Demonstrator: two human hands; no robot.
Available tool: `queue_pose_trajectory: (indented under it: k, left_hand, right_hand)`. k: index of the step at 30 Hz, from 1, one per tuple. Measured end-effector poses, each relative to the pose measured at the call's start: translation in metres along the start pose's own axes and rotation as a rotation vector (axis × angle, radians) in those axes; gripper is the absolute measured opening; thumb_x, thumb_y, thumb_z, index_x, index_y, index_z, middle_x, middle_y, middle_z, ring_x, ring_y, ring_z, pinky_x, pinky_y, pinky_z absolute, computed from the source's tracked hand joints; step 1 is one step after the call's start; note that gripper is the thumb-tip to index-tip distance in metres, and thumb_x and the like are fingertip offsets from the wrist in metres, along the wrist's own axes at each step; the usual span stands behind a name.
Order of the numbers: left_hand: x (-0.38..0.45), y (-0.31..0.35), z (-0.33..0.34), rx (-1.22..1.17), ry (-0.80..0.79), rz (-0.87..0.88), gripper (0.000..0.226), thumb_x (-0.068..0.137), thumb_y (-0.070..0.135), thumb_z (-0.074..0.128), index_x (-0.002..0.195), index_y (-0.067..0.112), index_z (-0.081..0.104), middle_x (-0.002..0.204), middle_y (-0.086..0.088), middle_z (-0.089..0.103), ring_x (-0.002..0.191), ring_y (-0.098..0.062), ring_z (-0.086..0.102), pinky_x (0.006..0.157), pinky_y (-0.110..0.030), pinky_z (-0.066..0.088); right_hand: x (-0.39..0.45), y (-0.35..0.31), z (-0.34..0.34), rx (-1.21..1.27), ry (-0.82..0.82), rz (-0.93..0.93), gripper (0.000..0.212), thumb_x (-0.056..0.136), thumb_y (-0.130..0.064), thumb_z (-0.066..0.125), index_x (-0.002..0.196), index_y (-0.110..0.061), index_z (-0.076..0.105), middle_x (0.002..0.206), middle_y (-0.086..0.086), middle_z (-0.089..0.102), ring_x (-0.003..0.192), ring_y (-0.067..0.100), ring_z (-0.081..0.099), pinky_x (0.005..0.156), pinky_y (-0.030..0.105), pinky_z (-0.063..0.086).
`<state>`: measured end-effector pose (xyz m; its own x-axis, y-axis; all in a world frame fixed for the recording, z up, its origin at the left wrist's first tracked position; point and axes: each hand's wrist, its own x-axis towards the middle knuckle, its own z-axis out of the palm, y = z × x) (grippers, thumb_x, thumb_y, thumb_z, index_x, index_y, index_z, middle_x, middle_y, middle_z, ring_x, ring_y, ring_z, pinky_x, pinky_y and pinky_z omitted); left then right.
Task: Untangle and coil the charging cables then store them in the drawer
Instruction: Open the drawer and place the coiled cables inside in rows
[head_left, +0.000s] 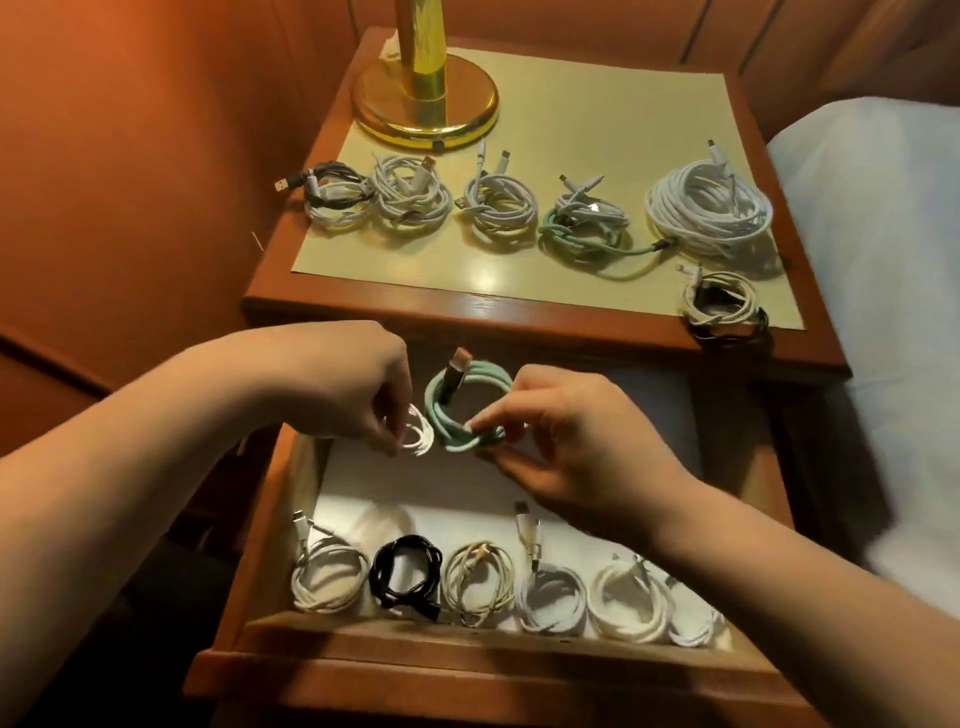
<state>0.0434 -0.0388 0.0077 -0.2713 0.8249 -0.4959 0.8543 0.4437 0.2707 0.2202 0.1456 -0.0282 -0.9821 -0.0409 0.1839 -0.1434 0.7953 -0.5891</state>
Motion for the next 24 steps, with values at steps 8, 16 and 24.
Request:
queue_pose_trajectory:
  k: [8, 16, 24]
  left_hand:
    - [0.039, -0.010, 0.029, 0.039, -0.462, -0.337, 0.023, 0.075, 0.034, 0.090, 0.088, 0.016, 0.083, 0.075, 0.007, 0.077, 0.066, -0.011, 0.070, 0.067, -0.019, 0.058]
    - [0.065, 0.008, 0.065, 0.159, -0.789, -0.459, 0.035, 0.099, 0.031, 0.068, 0.127, 0.010, 0.069, 0.125, -0.004, 0.071, 0.086, -0.017, 0.061, 0.082, -0.031, 0.046]
    - [0.068, 0.003, 0.066, 0.163, -0.639, -0.418, 0.032, 0.087, 0.040, 0.079, 0.100, 0.011, 0.076, 0.085, -0.003, 0.068, 0.083, -0.021, 0.061, 0.089, -0.035, 0.055]
  right_hand:
    - [0.000, 0.008, 0.066, -0.143, -0.239, 0.127, 0.018, 0.092, -0.038, 0.071, 0.109, -0.037, 0.076, 0.101, -0.009, 0.063, 0.097, 0.023, 0.068, 0.073, 0.040, 0.056]
    - [-0.006, 0.002, 0.098, -0.209, -0.425, 0.165, 0.018, 0.095, -0.040, 0.067, 0.113, -0.036, 0.073, 0.110, -0.010, 0.062, 0.099, 0.023, 0.066, 0.078, 0.035, 0.054]
    - [0.000, 0.007, 0.083, -0.277, -0.396, 0.218, 0.039, 0.089, -0.059, 0.065, 0.115, -0.031, 0.056, 0.103, -0.008, 0.068, 0.102, 0.023, 0.066, 0.075, 0.035, 0.052]
